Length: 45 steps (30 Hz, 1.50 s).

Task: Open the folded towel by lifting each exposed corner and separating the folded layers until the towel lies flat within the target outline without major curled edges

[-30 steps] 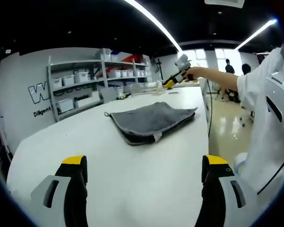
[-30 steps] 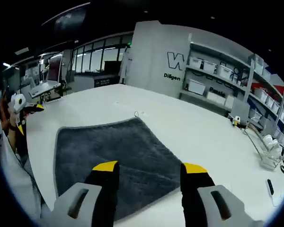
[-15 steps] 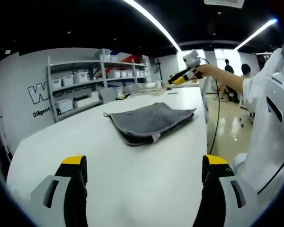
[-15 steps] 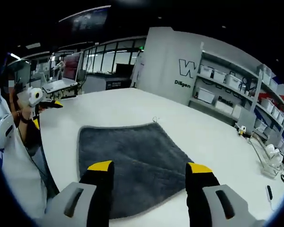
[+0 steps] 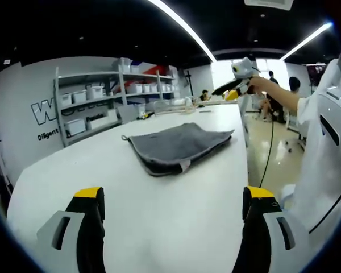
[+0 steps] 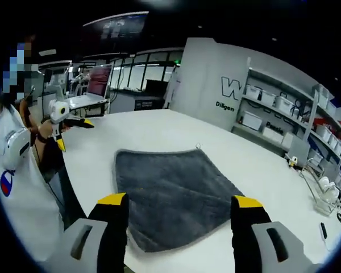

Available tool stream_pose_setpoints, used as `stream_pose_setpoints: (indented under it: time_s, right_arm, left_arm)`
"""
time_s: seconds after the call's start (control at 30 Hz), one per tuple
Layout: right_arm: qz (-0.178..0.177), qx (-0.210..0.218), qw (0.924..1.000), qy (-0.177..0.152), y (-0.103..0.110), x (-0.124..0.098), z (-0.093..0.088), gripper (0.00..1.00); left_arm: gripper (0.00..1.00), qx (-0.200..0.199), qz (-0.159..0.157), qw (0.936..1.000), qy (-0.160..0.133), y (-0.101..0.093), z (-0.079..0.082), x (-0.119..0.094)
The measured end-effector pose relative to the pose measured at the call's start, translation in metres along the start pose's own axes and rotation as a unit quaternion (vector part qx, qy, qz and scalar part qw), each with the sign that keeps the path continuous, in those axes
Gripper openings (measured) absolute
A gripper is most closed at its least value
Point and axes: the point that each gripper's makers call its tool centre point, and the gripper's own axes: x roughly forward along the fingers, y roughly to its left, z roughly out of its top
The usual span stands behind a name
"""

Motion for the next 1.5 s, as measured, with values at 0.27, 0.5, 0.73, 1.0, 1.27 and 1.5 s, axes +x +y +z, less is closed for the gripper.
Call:
stream_pose_setpoints:
  time_s: [0.27, 0.5, 0.73, 1.0, 1.27, 1.5]
  right_arm:
    - [0.003, 0.004, 1.0000, 0.004, 0.011, -0.007, -0.008, 0.85]
    - [0.011, 0.003, 0.9998, 0.018, 0.027, -0.010, -0.015, 0.92]
    - [0.022, -0.014, 0.9991, 0.034, 0.044, -0.009, -0.020, 0.99]
    - [0.027, -0.013, 0.9991, 0.031, 0.059, -0.010, -0.027, 0.99]
    - [0.029, 0.001, 0.9985, 0.047, 0.071, -0.009, -0.050, 0.99]
    - [0.029, -0.017, 0.9973, 0.065, 0.073, -0.008, -0.066, 0.99]
  left_arm:
    - [0.99, 0.002, -0.004, 1.0000, 0.002, -0.002, -0.001, 0.000]
    - [0.99, 0.003, -0.001, 1.0000, 0.000, -0.001, 0.001, -0.002]
    - [0.99, 0.002, -0.004, 1.0000, -0.001, -0.002, 0.000, -0.001]
    - [0.99, -0.003, -0.003, 1.0000, -0.001, -0.001, -0.003, -0.002]
    - [0.99, -0.005, 0.000, 1.0000, 0.001, 0.000, -0.005, -0.004]
    - [0.99, -0.004, -0.001, 1.0000, 0.002, -0.001, -0.006, -0.004]
